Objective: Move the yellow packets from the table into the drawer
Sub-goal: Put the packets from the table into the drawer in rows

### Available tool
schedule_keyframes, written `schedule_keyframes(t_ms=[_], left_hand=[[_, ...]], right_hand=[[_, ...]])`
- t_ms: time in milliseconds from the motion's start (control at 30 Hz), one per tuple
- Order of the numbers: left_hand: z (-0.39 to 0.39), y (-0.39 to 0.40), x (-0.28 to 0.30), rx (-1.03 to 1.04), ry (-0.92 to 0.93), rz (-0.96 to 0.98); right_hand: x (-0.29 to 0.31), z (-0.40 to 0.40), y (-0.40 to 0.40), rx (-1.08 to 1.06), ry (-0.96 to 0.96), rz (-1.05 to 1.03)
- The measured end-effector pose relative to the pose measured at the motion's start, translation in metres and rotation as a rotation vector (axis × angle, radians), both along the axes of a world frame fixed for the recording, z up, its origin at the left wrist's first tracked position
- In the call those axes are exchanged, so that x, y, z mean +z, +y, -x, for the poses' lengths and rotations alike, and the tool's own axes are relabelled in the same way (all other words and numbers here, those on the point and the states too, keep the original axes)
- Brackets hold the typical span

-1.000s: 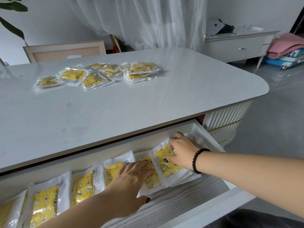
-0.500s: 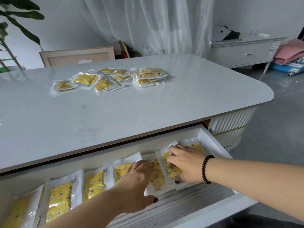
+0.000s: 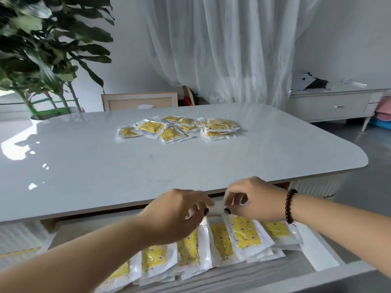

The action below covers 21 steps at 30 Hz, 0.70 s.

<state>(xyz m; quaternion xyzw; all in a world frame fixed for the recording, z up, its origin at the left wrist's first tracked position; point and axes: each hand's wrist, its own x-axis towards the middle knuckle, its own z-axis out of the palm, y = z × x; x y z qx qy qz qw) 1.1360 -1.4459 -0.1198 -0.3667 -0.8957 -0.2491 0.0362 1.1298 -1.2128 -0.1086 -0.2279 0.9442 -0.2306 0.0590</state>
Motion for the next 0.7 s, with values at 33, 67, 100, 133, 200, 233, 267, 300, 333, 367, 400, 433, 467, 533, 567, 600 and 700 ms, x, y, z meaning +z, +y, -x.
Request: schedule_keyframes(t_ms=[33, 67, 100, 133, 200, 233, 267, 300, 333, 367, 400, 433, 467, 533, 567, 600, 700], left_hand=[[0.005, -0.010, 0.006, 0.035, -0.009, -0.055], [0.012, -0.021, 0.010, 0.082, -0.005, -0.117], [0.021, -0.033, 0.013, 0.139, 0.012, -0.179], [0.032, -0.044, 0.014, 0.206, 0.037, -0.236], [0.056, -0.068, 0.013, 0.376, 0.054, -0.335], [0.069, -0.080, 0.012, 0.465, 0.046, -0.387], [0.081, -0.092, 0.009, 0.548, 0.032, -0.443], [0.094, -0.102, 0.006, 0.622, 0.014, -0.501], [0.105, -0.111, 0.002, 0.687, -0.010, -0.561], [0.115, -0.118, -0.002, 0.744, -0.040, -0.620], [0.125, -0.124, -0.005, 0.790, -0.072, -0.685], [0.135, -0.128, -0.008, 0.820, -0.105, -0.753], [0.146, -0.130, -0.009, 0.832, -0.139, -0.820], [0.167, -0.133, -0.009, 0.843, -0.185, -0.929], [0.177, -0.134, -0.008, 0.850, -0.192, -0.974], [0.186, -0.136, -0.008, 0.859, -0.190, -1.013], [0.216, -0.141, -0.011, 0.904, -0.152, -1.095]], right_hand=[[0.007, 0.003, -0.004, -0.015, 0.026, 0.053], [0.013, 0.008, -0.008, -0.036, 0.056, 0.092], [0.018, 0.014, -0.011, -0.062, 0.090, 0.113], [0.021, 0.022, -0.015, -0.094, 0.126, 0.124], [0.022, 0.042, -0.020, -0.161, 0.188, 0.120], [0.020, 0.053, -0.022, -0.194, 0.209, 0.111], [0.017, 0.065, -0.024, -0.230, 0.222, 0.102], [0.014, 0.077, -0.026, -0.268, 0.230, 0.092], [0.011, 0.089, -0.028, -0.304, 0.236, 0.083], [0.007, 0.099, -0.030, -0.337, 0.243, 0.078], [0.003, 0.111, -0.034, -0.366, 0.249, 0.076], [-0.001, 0.122, -0.039, -0.391, 0.256, 0.077], [-0.004, 0.134, -0.045, -0.417, 0.260, 0.076], [-0.009, 0.157, -0.060, -0.465, 0.251, 0.053], [-0.010, 0.169, -0.069, -0.489, 0.239, 0.026], [-0.010, 0.180, -0.078, -0.513, 0.229, -0.003], [-0.005, 0.209, -0.107, -0.582, 0.251, 0.030]])
